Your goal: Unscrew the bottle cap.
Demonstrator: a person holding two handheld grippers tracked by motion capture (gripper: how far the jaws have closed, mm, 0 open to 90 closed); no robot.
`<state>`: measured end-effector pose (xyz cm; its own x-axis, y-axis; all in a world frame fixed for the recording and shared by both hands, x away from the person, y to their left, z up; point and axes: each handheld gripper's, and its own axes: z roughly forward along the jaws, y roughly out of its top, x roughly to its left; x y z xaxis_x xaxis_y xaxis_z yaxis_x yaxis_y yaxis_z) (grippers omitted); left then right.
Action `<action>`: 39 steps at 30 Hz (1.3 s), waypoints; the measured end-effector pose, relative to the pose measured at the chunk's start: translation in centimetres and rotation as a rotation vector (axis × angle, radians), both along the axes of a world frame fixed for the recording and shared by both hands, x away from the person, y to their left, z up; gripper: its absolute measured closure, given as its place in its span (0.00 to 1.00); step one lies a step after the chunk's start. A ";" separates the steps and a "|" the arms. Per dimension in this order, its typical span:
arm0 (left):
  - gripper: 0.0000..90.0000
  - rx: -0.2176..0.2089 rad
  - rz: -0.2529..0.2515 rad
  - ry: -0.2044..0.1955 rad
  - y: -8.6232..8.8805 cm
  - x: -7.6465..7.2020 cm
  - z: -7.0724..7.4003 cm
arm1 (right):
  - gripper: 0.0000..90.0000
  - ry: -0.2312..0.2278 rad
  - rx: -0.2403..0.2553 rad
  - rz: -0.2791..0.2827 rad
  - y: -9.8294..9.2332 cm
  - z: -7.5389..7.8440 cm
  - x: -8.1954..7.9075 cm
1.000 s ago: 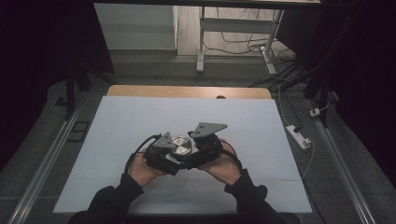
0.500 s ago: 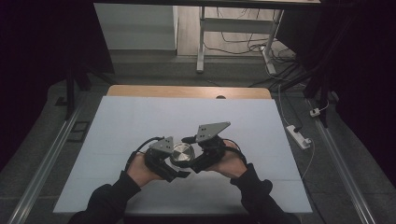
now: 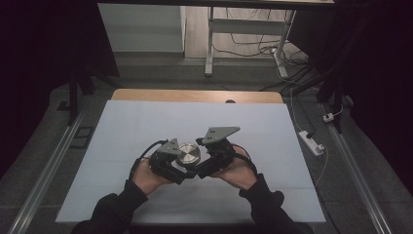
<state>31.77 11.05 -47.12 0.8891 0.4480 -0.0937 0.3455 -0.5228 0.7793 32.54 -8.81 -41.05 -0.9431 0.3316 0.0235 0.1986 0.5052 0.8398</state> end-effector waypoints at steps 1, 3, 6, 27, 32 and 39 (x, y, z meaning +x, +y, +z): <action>0.17 0.004 0.005 -0.001 0.0 0.0 0.0 | 0.13 -0.004 0.001 -0.019 0.3 -0.2 -0.2; 0.17 0.009 0.006 -0.006 -0.2 -0.1 0.1 | 0.18 -0.037 -0.007 -0.063 1.0 -0.6 -0.6; 0.17 0.010 0.005 -0.004 -0.2 -0.1 0.1 | 0.20 -0.058 -0.010 -0.073 1.1 -0.8 -0.7; 0.17 -0.054 -0.199 -0.006 0.2 -0.3 0.4 | 0.22 -0.011 0.081 0.212 -0.9 -0.3 0.5; 0.17 -0.030 -0.121 0.002 0.0 -0.1 0.1 | 0.18 0.058 0.070 0.139 -1.2 -0.2 0.9; 0.17 0.005 0.038 -0.001 -0.1 0.0 0.1 | 0.15 -0.034 -0.013 -0.095 0.5 0.1 -0.7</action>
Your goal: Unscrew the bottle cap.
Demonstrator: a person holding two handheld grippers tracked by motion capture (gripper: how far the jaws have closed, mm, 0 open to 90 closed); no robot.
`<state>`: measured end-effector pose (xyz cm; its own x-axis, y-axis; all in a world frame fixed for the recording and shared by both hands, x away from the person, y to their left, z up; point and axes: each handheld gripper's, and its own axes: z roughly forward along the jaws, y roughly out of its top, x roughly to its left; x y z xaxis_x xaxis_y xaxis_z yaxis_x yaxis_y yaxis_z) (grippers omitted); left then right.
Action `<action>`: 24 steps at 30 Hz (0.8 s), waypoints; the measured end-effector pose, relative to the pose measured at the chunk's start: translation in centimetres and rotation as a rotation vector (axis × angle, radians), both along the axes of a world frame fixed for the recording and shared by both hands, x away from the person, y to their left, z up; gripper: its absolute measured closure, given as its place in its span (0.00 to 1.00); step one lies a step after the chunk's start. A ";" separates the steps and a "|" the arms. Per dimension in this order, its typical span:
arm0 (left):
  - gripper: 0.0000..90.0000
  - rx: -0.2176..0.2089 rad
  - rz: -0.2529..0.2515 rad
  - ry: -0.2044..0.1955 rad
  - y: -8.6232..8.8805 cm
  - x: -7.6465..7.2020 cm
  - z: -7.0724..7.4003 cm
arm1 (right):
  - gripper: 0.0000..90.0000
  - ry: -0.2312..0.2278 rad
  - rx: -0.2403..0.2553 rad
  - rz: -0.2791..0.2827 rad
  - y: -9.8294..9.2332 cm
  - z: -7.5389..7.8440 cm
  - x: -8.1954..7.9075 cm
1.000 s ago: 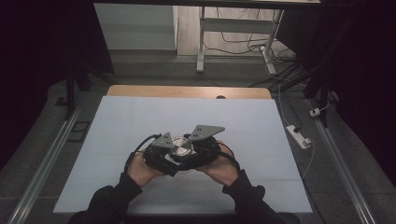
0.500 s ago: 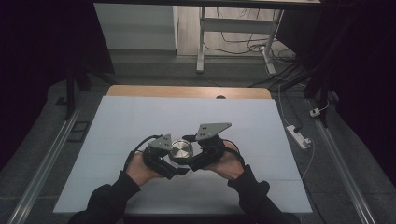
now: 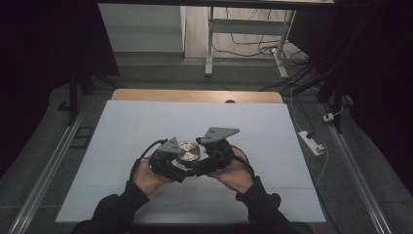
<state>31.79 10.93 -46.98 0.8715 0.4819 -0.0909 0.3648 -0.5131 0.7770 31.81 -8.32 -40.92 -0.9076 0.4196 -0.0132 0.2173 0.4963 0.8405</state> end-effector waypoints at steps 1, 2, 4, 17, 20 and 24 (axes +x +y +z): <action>0.17 -0.003 0.006 -0.002 -0.1 -0.1 0.0 | 0.15 0.000 0.000 0.000 0.0 0.0 0.0; 0.17 -0.001 0.002 -0.003 -0.1 -0.1 0.1 | 0.19 -0.047 -0.016 -0.034 0.7 -0.3 -0.7; 0.17 -0.005 -0.009 -0.001 -0.2 -0.2 0.1 | 0.20 -0.077 -0.030 -0.051 1.0 -0.3 -1.0; 0.17 -0.070 -0.246 0.000 -0.3 -0.7 0.6 | 0.14 0.126 0.100 0.327 -2.0 0.1 1.7; 0.17 -0.037 -0.164 -0.013 -0.3 -0.6 0.5 | 0.07 0.121 0.080 0.217 -1.8 0.5 1.6; 0.17 -0.005 -0.067 -0.008 -0.2 -0.3 0.3 | 0.09 0.046 0.016 0.066 -0.4 0.3 0.4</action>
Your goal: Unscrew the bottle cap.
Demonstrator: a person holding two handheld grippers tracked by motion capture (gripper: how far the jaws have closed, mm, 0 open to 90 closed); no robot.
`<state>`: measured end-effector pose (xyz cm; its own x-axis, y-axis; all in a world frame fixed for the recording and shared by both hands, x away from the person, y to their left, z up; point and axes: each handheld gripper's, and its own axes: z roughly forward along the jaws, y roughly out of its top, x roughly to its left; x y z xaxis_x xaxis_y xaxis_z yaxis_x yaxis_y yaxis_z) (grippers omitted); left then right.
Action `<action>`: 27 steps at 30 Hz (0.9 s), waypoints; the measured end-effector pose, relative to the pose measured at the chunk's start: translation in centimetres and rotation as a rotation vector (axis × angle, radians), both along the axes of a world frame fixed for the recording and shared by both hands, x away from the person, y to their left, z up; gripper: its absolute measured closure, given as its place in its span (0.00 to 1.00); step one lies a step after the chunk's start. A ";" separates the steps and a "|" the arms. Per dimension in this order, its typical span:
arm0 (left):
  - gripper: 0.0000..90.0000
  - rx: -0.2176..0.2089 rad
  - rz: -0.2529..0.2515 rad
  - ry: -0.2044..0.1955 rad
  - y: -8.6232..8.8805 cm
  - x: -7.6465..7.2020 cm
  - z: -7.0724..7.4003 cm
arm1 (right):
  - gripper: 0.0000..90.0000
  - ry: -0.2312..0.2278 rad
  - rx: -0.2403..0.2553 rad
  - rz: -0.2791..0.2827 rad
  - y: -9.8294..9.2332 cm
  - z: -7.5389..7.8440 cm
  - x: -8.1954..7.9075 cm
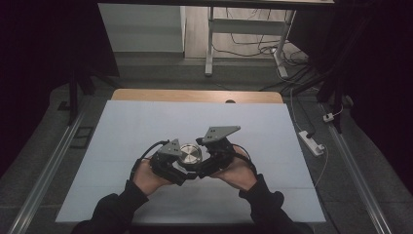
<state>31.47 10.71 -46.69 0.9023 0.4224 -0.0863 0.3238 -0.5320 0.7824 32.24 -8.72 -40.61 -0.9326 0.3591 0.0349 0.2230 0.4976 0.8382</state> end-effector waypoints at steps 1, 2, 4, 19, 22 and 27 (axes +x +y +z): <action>0.17 -0.001 0.018 0.002 0.0 0.0 0.0 | 0.10 -0.021 -0.004 -0.022 0.4 -0.1 -0.3; 0.17 0.003 0.027 -0.001 0.0 0.0 0.0 | 0.13 -0.041 -0.013 -0.042 0.7 -0.3 -0.5; 0.17 0.002 0.032 -0.003 0.0 -0.1 0.2 | 0.16 -0.065 -0.024 -0.059 1.0 -0.4 -0.8; 0.17 -0.061 -0.168 0.017 0.6 -0.1 0.3 | 0.22 -0.025 0.129 0.163 -1.1 0.4 0.2; 0.17 -0.062 -0.171 0.016 0.5 -0.1 0.3 | 0.22 -0.044 0.123 0.160 -1.4 0.6 0.3; 0.17 -0.049 -0.139 0.015 0.6 0.1 0.2 | 0.22 -0.037 0.122 0.145 -1.9 0.7 0.7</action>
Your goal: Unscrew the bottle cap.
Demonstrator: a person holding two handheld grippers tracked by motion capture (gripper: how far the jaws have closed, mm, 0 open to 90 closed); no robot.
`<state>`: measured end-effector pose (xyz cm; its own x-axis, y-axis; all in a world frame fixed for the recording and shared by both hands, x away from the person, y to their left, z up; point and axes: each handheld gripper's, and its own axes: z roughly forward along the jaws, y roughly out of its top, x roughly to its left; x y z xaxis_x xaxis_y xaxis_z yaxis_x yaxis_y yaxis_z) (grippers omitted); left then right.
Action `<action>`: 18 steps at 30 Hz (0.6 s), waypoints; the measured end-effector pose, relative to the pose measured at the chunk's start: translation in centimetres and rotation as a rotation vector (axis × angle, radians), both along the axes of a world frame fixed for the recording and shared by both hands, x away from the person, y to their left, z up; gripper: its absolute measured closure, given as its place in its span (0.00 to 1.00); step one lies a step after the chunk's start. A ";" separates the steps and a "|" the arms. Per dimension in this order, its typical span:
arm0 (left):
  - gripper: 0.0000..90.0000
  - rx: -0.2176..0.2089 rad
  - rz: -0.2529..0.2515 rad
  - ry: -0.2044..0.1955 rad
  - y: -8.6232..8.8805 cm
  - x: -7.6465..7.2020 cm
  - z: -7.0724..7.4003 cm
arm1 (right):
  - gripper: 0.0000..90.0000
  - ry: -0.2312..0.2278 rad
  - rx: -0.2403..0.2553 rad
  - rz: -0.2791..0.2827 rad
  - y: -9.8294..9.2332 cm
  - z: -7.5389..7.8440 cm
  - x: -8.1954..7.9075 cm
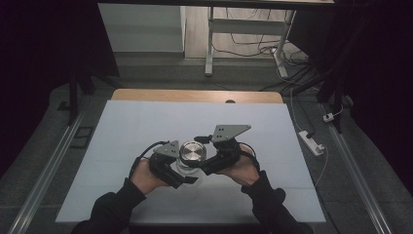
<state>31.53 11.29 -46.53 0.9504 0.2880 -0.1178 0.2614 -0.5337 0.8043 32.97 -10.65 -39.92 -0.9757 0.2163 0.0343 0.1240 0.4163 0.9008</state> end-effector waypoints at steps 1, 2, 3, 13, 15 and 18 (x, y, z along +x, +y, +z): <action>0.17 0.000 0.011 0.002 0.0 0.0 0.0 | 0.22 0.006 -0.004 -0.008 0.0 -0.1 0.1; 0.17 -0.001 0.022 0.003 0.1 0.1 -0.1 | 0.22 0.006 -0.004 -0.008 0.0 -0.1 0.1; 0.17 0.004 0.032 0.001 0.3 0.2 -0.1 | 0.22 0.007 -0.007 -0.012 0.0 -0.1 0.1; 0.17 0.003 0.132 -0.002 1.3 0.9 -0.3 | 0.22 -0.010 -0.012 -0.018 -0.2 0.2 -0.5; 0.17 0.000 0.143 -0.001 1.4 1.0 -0.3 | 0.22 -0.010 -0.012 -0.014 -0.1 0.2 -0.7; 0.17 0.002 0.155 -0.008 1.6 1.1 -0.3 | 0.22 -0.011 -0.012 -0.008 -0.1 0.2 -0.9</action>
